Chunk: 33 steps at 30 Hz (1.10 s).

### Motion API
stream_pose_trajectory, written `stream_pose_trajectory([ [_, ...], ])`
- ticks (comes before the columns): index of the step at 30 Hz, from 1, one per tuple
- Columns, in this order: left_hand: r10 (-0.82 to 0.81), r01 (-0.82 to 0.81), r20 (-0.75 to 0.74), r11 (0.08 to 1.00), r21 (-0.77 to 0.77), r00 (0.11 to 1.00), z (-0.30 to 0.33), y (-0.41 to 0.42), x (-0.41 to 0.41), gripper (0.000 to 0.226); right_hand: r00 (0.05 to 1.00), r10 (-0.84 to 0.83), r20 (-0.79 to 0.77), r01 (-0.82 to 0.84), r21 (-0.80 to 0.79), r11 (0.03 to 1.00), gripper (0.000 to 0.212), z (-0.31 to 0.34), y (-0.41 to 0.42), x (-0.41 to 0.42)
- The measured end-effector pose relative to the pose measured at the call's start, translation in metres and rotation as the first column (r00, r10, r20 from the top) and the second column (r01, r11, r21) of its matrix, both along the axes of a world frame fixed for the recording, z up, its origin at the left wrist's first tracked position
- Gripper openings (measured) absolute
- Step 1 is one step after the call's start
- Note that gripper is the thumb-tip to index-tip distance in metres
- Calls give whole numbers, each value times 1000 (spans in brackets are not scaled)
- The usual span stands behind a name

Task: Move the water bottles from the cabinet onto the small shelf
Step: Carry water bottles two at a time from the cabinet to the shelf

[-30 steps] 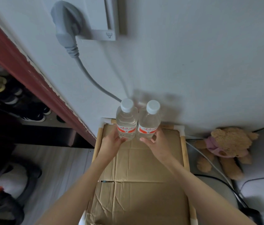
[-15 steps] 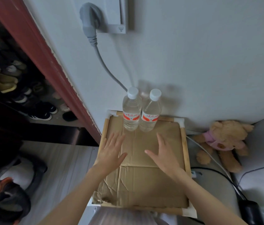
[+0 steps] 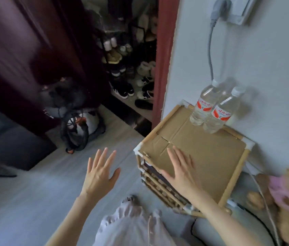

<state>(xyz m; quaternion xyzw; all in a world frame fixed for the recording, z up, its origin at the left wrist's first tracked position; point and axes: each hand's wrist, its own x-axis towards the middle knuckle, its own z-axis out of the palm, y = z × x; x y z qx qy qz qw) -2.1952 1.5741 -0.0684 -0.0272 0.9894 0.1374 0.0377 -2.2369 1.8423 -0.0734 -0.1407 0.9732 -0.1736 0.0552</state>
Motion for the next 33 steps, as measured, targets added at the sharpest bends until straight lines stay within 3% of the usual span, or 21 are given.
stream_pose_trajectory([
  [5,242,-243,-31,970,-8,970,12,-42,97,64,977,213,-7,-213,-66,975,76,11,-65,16],
  [12,594,-592,-52,805,52,803,11,-100,244,64,814,580,-17,-575,113,810,71,28,-186,84],
  [18,825,-817,-25,562,127,564,2,-151,407,67,619,786,5,-784,71,617,82,23,-308,203],
  [24,956,-956,40,287,66,290,1,-196,585,66,428,904,-4,-903,-18,428,77,11,-414,344],
  [33,991,-994,84,-109,28,-106,-12,-204,748,69,-24,999,31,-997,78,-26,69,1,-550,528],
])
